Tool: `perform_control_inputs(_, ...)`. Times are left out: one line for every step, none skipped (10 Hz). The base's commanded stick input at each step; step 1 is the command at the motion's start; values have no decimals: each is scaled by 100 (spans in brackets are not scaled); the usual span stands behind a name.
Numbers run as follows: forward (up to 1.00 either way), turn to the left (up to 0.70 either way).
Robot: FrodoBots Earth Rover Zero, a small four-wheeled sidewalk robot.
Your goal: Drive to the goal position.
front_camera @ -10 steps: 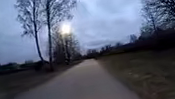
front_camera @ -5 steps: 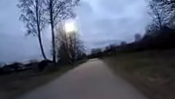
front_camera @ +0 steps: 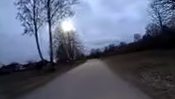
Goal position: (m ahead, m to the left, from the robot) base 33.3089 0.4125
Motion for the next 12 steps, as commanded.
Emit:
perform_control_inputs(100, 4)
perform_control_inputs(100, 4)
perform_control_inputs(100, 4)
perform_control_inputs(100, 4)
perform_control_inputs(100, 4)
perform_control_inputs(100, 4)
perform_control_inputs(100, 4)
perform_control_inputs(100, 4)
perform_control_inputs(100, 4)
perform_control_inputs(100, 4)
perform_control_inputs(100, 4)
perform_control_inputs(100, 4)
